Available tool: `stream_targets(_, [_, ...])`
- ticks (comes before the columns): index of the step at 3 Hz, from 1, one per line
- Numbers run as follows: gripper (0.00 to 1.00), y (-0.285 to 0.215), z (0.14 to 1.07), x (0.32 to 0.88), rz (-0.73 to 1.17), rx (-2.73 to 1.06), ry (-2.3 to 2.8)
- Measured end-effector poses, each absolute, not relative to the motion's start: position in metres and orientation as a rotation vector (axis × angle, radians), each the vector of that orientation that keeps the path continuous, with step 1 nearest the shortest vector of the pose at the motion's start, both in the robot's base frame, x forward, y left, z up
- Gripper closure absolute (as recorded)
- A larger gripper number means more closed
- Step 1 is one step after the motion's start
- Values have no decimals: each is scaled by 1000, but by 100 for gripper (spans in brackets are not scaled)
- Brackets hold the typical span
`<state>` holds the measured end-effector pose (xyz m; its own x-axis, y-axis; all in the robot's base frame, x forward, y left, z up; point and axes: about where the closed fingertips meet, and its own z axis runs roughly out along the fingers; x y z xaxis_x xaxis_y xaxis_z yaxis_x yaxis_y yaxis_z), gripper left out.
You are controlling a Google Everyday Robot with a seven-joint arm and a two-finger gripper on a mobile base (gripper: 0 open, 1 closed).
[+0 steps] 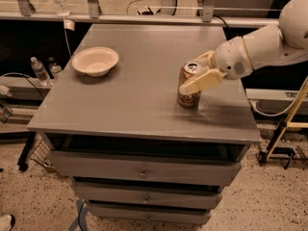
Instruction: Knock orange can over
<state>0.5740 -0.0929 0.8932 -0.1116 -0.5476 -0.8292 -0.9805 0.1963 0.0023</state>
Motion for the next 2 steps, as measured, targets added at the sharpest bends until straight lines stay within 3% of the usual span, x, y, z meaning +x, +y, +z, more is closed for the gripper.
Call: stream_targets(2, [85, -99, 899, 576, 719, -1438, 1760])
